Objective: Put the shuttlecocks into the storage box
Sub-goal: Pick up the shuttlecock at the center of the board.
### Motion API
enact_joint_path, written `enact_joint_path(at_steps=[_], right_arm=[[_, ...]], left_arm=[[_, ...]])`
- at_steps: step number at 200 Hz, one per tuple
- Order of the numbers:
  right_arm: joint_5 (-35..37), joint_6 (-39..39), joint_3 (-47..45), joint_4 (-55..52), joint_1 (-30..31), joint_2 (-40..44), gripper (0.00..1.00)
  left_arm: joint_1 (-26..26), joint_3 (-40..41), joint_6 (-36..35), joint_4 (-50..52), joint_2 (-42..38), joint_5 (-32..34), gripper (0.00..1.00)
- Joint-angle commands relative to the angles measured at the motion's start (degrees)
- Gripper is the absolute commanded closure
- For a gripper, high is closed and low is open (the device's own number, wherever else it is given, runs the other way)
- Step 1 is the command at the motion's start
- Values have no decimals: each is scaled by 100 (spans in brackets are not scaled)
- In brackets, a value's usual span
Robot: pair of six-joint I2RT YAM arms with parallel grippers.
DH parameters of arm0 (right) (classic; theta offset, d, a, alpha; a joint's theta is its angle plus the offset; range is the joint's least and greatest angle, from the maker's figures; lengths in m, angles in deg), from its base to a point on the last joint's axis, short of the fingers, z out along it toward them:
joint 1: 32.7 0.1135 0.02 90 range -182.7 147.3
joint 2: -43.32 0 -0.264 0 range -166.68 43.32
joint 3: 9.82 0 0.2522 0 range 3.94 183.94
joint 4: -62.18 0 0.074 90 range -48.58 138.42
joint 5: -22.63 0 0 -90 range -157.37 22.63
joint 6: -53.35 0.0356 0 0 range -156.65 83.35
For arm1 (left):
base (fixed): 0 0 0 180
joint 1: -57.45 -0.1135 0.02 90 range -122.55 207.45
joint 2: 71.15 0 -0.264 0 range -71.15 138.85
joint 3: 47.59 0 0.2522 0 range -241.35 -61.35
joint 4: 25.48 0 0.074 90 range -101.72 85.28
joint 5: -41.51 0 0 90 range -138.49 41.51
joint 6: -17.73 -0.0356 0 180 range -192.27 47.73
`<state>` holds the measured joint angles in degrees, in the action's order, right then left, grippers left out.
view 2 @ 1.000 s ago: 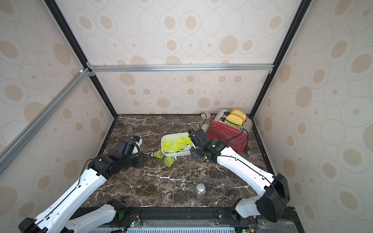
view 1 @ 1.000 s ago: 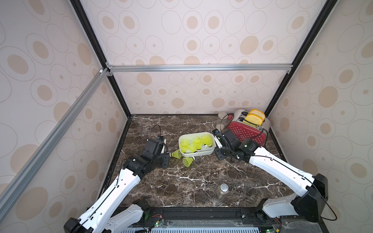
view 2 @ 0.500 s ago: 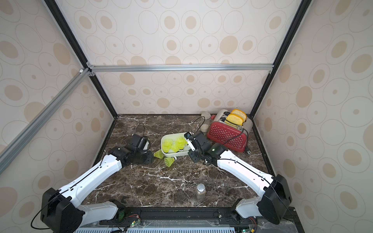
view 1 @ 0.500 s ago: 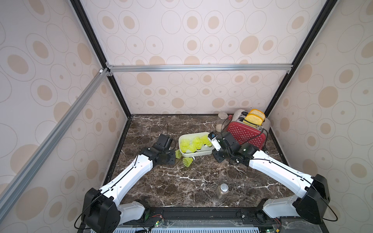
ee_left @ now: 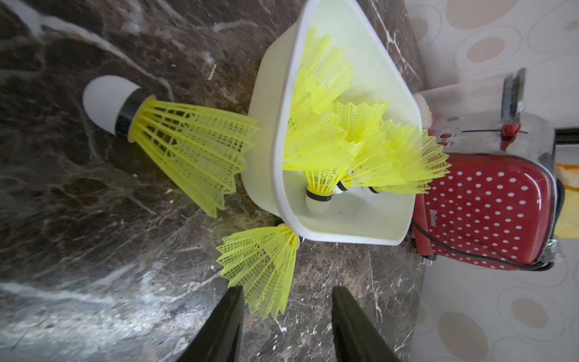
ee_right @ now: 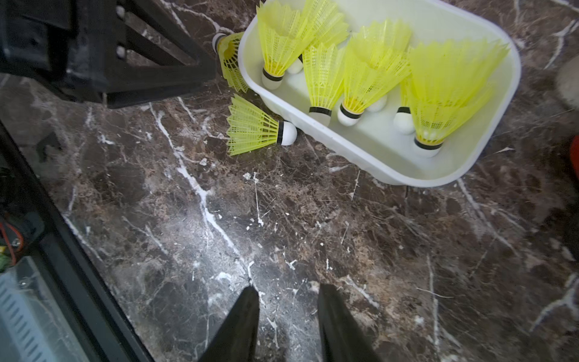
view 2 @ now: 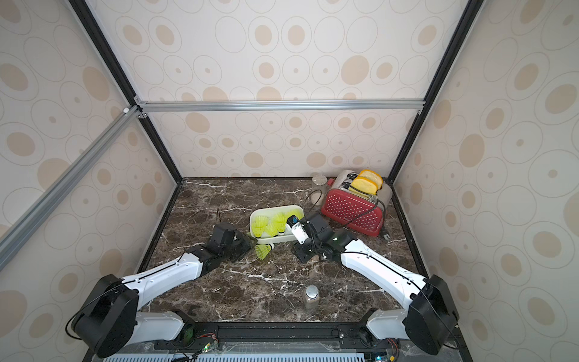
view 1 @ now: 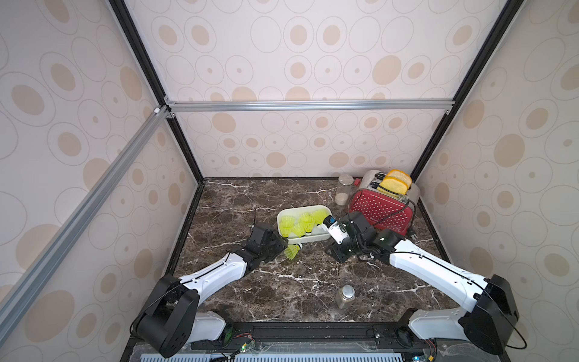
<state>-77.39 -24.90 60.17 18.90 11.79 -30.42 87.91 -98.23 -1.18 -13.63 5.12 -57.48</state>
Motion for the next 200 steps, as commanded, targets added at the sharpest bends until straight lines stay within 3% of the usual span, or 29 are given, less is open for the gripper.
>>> enact_joint_path(at_steps=[1, 58, 128, 185, 200], right_arm=[[-811, 109, -310, 353, -227, 401, 62], [-2032, 526, -1016, 1226, -1457, 760, 60], [-2254, 879, -905, 1516, -1708, 339, 60], [-2231, 890, -903, 1472, -1705, 334, 60], [-2217, 891, -894, 1464, -1703, 316, 60]], left_arm=[[72, 15, 515, -675, 179, -55, 53], [275, -133, 661, -47, 352, -23, 56], [312, -353, 551, -324, 1086, -139, 57], [312, -599, 403, -180, 1215, -94, 74], [312, -700, 322, -6, 1174, -81, 83]])
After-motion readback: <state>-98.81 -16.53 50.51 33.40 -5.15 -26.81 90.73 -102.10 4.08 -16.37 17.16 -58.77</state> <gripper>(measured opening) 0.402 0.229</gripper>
